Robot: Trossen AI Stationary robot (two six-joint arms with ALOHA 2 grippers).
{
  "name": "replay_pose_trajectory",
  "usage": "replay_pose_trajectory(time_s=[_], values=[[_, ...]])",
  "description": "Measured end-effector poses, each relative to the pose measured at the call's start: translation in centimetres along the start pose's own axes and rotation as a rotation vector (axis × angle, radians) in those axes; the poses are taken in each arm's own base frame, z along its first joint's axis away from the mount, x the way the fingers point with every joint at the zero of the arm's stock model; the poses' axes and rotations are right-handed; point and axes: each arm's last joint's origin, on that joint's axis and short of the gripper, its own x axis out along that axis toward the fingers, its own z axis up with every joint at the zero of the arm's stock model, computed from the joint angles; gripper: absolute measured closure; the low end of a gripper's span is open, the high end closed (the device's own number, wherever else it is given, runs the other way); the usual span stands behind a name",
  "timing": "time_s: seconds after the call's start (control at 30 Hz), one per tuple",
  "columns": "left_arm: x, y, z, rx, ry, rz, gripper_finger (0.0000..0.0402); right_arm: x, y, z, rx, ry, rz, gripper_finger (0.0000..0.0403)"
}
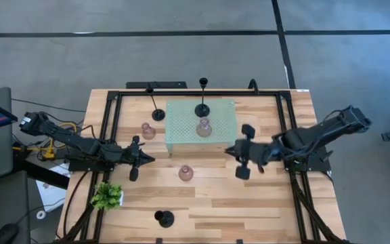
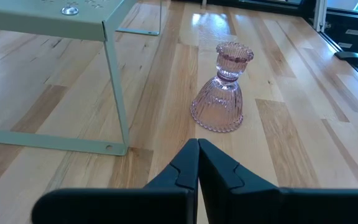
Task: Pick & Place candle stick holders
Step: Put the top black candle holder on the shelf
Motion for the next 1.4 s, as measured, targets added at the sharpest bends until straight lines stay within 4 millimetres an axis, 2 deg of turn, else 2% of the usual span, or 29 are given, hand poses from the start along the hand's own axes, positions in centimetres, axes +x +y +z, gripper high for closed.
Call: replay_pose_trajectory(time_s=[0.17,0.3,0.5,0.6,0.73,0.87,1.0,1.23,1.4], values=[[0.0,0.0,0.0,0.000,0.000,0.000,0.0394,-0.1,1.9,-2.2,-0.035,-0.018,-0.042,0.0389],[0.0,0.0,0.0,0.000,0.000,0.000,0.0394,0.2,3.1,-4.1,-0.082,-0.033,-0.034,0.0401],[0.0,0.0,0.0,0.000,0.000,0.000,0.0394,2.1,3.9,-6.4,-0.162,-0.127,0.069,0.0401],[0.0,0.0,0.0,0.000,-0.001,0.000,0.0394,3.0,2.9,-6.9,-0.157,-0.172,0.165,0.0401],[0.0,0.0,0.1,-0.002,-0.006,-0.001,0.0394,3.9,0.4,-7.4,-0.144,-0.219,0.263,0.0402],[0.0,0.0,0.1,-0.002,-0.011,0.002,0.0394,4.1,-2.5,-7.8,-0.110,-0.257,0.319,0.0402],[0.0,0.0,0.3,0.046,-0.028,0.000,0.0394,4.2,-4.5,-9.2,-0.074,-0.251,0.303,0.0402],[-0.1,-0.2,1.5,0.187,-0.151,0.020,0.0394,4.5,-5.8,-13.1,-0.015,-0.356,0.257,0.0402],[-0.2,-0.2,1.8,0.173,-0.186,0.017,0.0394,4.5,-6.0,-14.7,0.007,-0.477,0.254,0.0402]])
